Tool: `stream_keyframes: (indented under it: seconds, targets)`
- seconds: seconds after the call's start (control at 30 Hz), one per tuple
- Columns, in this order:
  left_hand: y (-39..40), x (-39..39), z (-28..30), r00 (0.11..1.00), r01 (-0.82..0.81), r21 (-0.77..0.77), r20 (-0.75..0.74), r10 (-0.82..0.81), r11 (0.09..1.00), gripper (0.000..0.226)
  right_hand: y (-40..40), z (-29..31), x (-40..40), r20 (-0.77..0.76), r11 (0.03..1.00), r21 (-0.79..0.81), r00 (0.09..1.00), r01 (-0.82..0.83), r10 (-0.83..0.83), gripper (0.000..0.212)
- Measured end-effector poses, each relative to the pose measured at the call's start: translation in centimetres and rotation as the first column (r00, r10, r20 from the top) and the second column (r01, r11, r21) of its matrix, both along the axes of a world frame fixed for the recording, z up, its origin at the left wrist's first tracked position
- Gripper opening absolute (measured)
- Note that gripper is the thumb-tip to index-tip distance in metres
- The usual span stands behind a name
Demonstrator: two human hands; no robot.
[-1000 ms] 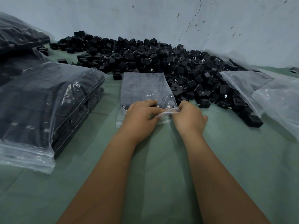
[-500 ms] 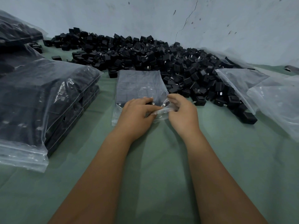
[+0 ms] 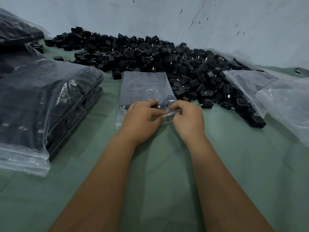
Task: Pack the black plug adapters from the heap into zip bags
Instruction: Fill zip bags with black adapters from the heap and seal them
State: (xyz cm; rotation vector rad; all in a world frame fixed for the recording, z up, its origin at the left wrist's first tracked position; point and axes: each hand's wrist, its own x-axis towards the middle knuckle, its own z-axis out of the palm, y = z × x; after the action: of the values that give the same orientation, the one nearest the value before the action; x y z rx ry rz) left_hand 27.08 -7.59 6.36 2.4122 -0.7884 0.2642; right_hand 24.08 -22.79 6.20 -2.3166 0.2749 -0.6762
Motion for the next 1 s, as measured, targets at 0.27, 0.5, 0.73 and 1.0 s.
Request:
stream_keyframes:
  seconds: [0.27,0.5,0.73,1.0]
  targets:
    - [0.0,-0.3,0.2,1.000,0.007,-0.002,-0.009,-0.007,1.000,0.030,0.2,0.6,-0.4,0.216,0.989,0.142,0.976,-0.030,-0.001,0.020]
    - [-0.1,-0.3,0.3,1.000,-0.004,0.038,0.011,0.004,0.999,0.027,0.0,-0.2,0.6,-0.007,0.972,0.151,0.983,-0.180,0.184,0.017]
    - [0.0,-0.4,0.2,1.000,0.012,0.019,-0.010,-0.012,1.000,0.029,-0.4,-0.1,0.4,0.122,0.988,0.136,0.991,-0.075,0.058,0.032]
    - [-0.1,-0.3,0.0,1.000,0.013,-0.017,-0.015,-0.014,1.000,0.029,-2.1,-0.1,0.7,-0.280,0.995,-0.052,0.955,0.085,-0.096,0.043]
